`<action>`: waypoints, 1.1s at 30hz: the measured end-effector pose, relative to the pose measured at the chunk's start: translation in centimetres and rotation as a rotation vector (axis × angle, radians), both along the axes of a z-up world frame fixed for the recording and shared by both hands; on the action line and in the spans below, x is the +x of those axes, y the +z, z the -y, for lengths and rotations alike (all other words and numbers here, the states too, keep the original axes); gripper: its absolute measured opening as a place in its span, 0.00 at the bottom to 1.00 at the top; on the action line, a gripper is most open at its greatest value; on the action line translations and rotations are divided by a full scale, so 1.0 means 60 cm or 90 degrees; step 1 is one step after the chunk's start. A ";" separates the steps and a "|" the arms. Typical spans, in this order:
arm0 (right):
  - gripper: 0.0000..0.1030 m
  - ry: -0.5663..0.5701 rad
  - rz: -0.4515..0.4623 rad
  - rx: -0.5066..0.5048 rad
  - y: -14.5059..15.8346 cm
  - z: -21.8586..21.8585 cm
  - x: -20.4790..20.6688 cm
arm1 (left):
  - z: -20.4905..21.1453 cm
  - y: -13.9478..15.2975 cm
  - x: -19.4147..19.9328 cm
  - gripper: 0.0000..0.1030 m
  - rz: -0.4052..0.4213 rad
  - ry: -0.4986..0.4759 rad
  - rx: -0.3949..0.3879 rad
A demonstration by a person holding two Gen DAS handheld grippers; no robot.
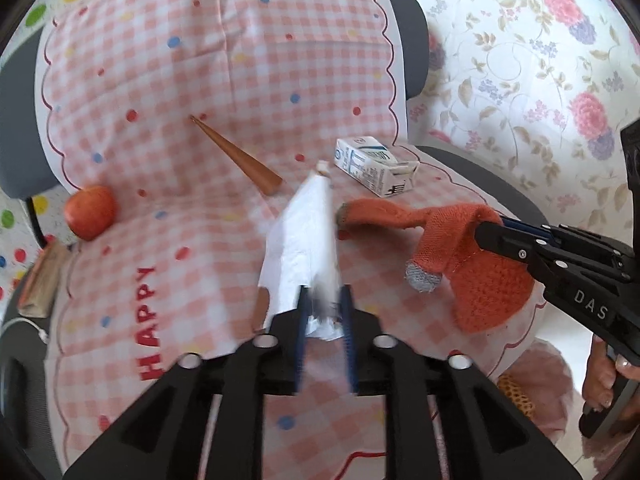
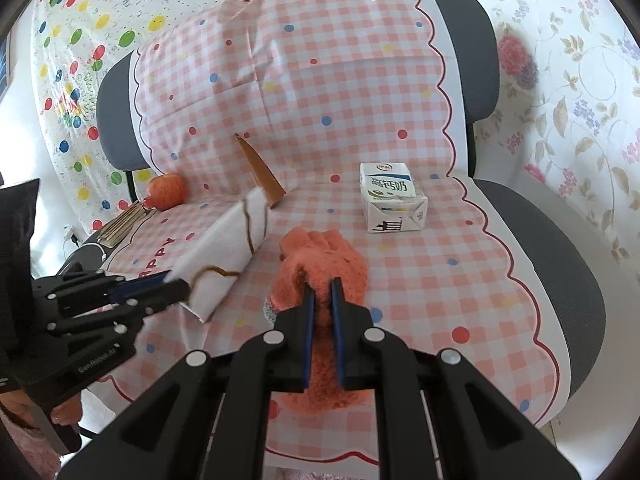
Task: Collect trash
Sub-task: 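Carry the paper wrapper and orange sock toward the pink bin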
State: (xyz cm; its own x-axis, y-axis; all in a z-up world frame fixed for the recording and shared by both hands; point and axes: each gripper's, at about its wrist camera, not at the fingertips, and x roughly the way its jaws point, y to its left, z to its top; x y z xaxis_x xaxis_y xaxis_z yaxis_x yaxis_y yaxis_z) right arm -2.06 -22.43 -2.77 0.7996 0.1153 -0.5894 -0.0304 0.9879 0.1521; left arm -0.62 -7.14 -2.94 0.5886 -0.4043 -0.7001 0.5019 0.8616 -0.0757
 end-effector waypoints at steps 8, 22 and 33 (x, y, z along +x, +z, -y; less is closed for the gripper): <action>0.08 0.001 0.000 0.013 -0.003 0.009 -0.002 | 0.030 -0.002 -0.006 0.49 0.007 -0.026 0.020; 0.08 -0.003 0.002 0.032 -0.007 0.018 0.000 | 0.079 -0.051 0.044 0.52 -0.011 0.014 0.106; 0.08 -0.019 0.015 0.037 0.003 0.025 -0.009 | -0.012 0.030 0.019 0.03 0.004 0.047 -0.040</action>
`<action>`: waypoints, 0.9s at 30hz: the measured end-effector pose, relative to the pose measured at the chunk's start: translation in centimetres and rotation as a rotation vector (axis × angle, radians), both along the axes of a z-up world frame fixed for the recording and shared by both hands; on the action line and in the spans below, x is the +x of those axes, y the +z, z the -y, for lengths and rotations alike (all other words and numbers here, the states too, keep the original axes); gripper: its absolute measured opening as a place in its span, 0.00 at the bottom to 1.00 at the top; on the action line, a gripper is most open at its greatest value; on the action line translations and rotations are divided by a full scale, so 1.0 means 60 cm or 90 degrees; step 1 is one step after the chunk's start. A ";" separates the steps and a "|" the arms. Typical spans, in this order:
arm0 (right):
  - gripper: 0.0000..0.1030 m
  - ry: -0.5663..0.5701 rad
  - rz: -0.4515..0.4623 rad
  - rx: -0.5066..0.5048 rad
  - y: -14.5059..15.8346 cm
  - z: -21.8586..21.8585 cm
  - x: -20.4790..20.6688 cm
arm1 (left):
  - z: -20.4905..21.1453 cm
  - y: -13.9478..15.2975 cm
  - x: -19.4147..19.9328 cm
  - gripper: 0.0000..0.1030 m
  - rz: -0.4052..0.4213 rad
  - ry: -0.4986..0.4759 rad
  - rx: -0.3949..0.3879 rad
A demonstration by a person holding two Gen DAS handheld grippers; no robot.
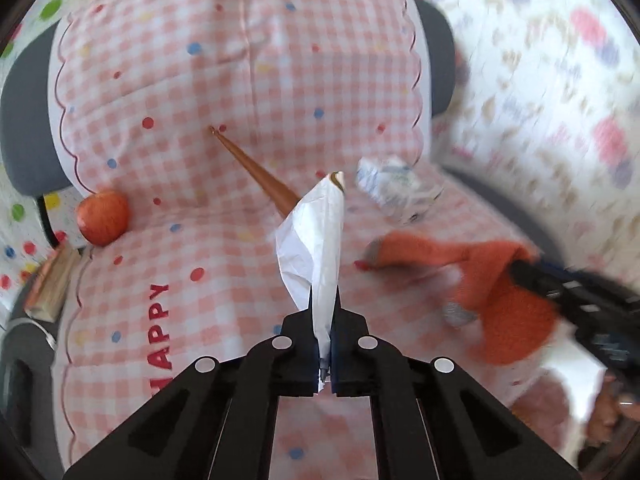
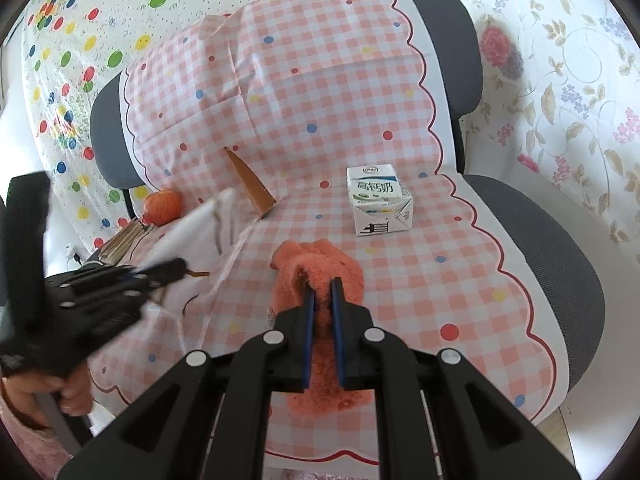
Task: Collect trash
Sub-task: 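Carry the paper wrapper and orange sock toward the pink bin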
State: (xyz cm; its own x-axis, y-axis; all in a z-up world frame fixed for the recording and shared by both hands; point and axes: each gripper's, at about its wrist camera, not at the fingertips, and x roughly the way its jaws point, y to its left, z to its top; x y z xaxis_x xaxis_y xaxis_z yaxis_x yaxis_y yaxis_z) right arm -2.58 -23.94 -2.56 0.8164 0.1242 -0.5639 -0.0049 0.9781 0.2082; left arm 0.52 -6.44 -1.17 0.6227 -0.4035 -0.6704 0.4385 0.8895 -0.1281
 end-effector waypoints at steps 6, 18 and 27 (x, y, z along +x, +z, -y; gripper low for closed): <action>0.08 -0.020 0.028 0.006 0.029 0.010 -0.026 | -0.018 0.032 -0.043 0.03 0.008 -0.017 -0.083; 0.08 -0.102 0.023 -0.018 0.045 0.052 -0.151 | 0.063 0.032 -0.138 0.03 0.019 -0.126 -0.094; 0.08 -0.217 0.000 -0.034 0.031 0.107 -0.292 | 0.157 0.009 -0.213 0.03 -0.025 -0.267 -0.118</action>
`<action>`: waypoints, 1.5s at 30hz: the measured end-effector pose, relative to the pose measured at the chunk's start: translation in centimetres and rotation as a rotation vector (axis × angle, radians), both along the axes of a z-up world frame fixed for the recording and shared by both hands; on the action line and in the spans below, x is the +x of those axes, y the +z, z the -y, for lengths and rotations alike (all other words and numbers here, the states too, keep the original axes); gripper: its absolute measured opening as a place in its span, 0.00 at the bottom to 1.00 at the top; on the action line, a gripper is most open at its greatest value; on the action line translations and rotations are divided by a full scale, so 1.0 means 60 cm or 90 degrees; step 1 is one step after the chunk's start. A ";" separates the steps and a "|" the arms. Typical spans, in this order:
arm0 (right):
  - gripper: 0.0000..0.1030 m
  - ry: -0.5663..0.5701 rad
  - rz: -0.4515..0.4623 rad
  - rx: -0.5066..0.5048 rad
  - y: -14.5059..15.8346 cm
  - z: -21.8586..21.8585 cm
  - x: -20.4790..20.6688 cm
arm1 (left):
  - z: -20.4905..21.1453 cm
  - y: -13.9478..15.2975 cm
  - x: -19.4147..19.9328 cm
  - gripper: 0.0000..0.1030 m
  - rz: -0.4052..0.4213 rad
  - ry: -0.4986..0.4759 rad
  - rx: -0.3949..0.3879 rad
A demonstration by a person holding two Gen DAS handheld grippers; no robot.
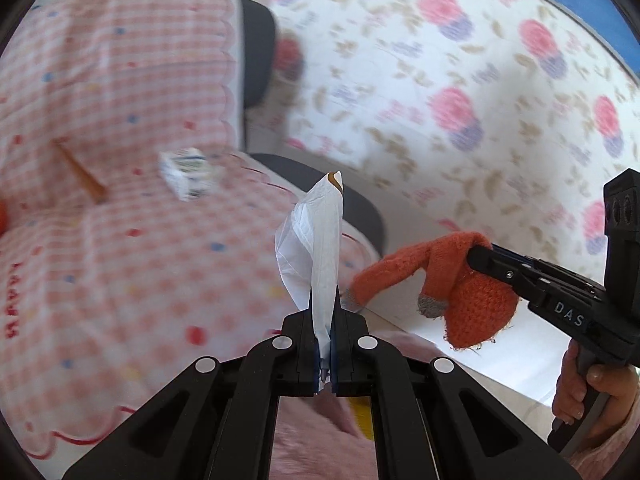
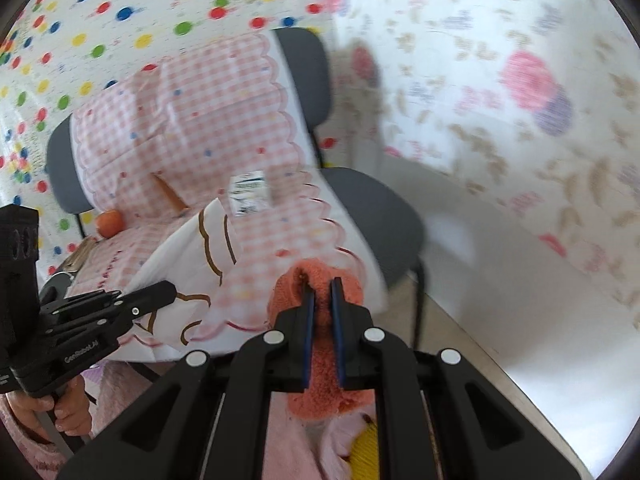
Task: Collect trash
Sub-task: 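Carry the paper wrapper and orange sock toward the pink bin, then open both grippers over the pink bin to drop wrapper and sock, then move both open tools back over the chair seat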
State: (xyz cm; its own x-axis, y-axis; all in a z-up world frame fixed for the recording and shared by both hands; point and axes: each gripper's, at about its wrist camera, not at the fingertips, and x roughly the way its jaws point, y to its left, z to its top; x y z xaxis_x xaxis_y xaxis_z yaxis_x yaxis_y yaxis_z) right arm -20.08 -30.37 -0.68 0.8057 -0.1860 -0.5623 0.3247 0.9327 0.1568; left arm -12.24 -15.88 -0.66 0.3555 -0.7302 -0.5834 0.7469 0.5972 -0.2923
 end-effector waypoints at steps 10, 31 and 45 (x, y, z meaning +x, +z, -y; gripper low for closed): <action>0.08 -0.104 -0.042 0.003 -0.034 0.041 -0.132 | 0.116 -0.031 -0.086 0.04 -0.035 -0.166 0.028; 0.38 -0.150 -0.097 0.080 -0.121 0.117 -0.160 | 0.192 -0.073 -0.084 0.46 -0.075 -0.195 0.086; 0.38 -0.079 -0.030 0.037 -0.056 0.083 -0.088 | 0.050 -0.010 -0.003 0.46 0.002 -0.006 0.081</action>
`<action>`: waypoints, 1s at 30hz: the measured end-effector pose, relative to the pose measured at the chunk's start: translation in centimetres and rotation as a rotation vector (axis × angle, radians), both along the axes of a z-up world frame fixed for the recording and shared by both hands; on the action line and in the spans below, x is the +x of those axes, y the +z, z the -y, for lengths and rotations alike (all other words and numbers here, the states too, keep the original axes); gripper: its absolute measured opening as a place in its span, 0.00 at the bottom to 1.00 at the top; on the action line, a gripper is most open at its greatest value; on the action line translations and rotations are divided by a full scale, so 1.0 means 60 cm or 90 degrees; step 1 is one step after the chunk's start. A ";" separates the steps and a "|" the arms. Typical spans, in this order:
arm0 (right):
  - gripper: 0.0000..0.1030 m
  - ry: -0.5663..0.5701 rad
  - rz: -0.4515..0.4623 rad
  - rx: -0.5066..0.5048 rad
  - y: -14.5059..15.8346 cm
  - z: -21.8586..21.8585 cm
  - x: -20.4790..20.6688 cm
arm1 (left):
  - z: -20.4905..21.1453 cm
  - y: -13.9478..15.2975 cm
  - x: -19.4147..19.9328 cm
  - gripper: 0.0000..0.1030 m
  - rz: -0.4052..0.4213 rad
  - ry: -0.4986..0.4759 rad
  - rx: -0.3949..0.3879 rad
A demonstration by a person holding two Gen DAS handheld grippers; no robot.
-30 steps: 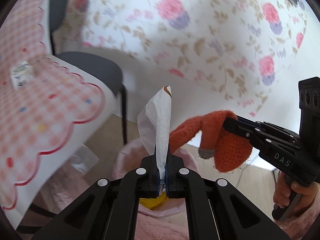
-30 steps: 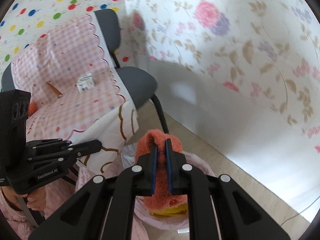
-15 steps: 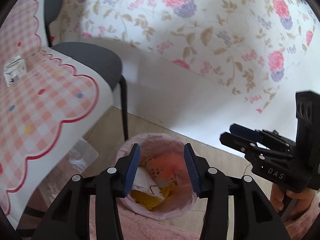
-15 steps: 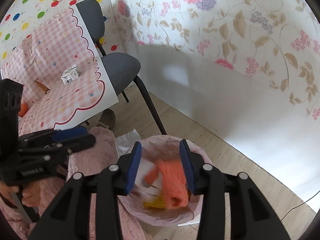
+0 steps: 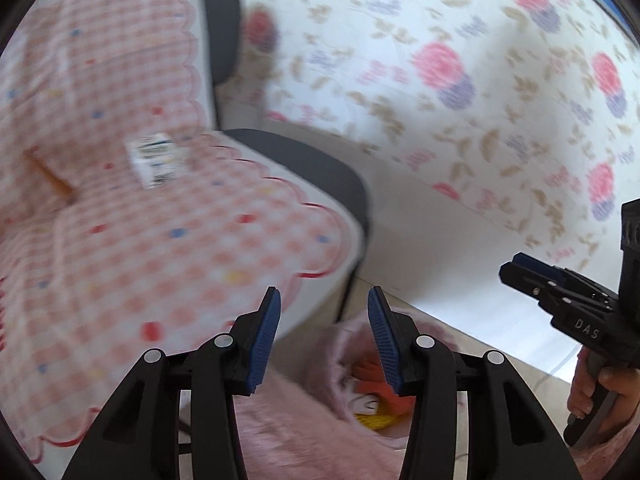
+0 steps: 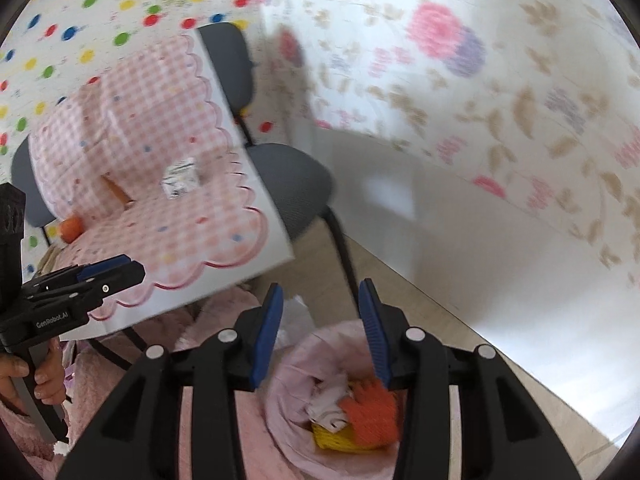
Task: Collect trash
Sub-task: 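Move both open tools back over the chair seat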
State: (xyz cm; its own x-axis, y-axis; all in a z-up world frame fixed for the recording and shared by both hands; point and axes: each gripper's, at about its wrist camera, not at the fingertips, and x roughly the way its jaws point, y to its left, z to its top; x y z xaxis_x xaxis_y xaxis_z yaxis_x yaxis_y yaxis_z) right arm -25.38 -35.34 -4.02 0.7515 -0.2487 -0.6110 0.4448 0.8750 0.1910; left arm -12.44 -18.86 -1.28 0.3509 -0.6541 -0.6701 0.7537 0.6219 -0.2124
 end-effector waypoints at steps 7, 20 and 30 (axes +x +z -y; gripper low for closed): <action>0.38 0.093 0.020 -0.021 0.030 -0.037 0.117 | -0.098 0.009 0.074 0.48 0.026 0.135 0.028; 0.40 0.201 0.030 -0.051 0.076 -0.087 0.334 | -0.203 0.041 0.240 0.57 0.041 0.304 0.051; 0.54 0.223 0.007 -0.045 0.076 -0.098 0.477 | -0.217 0.015 0.350 0.60 0.004 0.353 0.075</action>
